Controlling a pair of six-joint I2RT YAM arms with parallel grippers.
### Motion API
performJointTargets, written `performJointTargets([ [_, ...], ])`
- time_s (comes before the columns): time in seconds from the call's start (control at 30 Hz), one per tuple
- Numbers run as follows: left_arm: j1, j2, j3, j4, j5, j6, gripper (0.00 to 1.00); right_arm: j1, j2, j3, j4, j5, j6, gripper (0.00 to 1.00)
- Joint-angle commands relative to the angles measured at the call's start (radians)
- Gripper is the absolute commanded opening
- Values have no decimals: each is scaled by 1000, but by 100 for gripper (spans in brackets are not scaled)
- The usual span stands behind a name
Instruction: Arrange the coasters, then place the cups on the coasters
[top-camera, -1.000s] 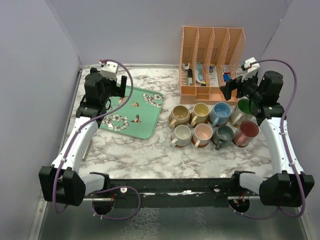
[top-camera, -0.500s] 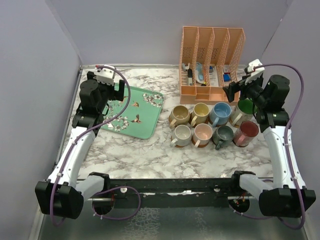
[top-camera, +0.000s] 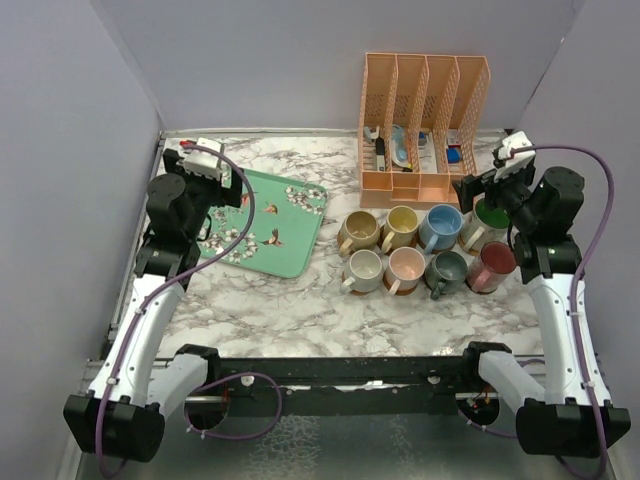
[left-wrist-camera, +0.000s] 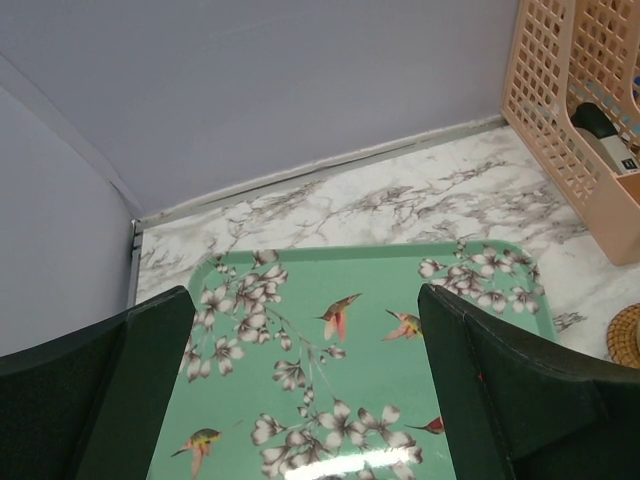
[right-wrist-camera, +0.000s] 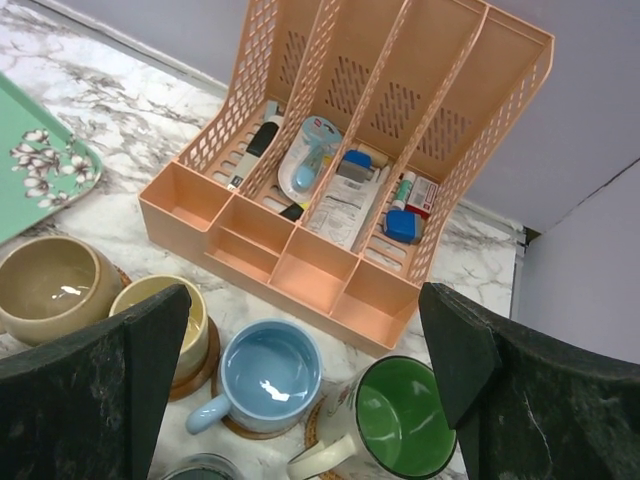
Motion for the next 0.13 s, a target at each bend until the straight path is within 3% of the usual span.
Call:
performJointTargets([
  [0.0, 6, -4, -16, 14, 29, 1, 99, -2, -12, -10, 17, 35, -14, 98],
  [0.1, 6, 3, -18, 14, 31, -3, 99, -2, -13, -13, 14, 26, -19, 96],
])
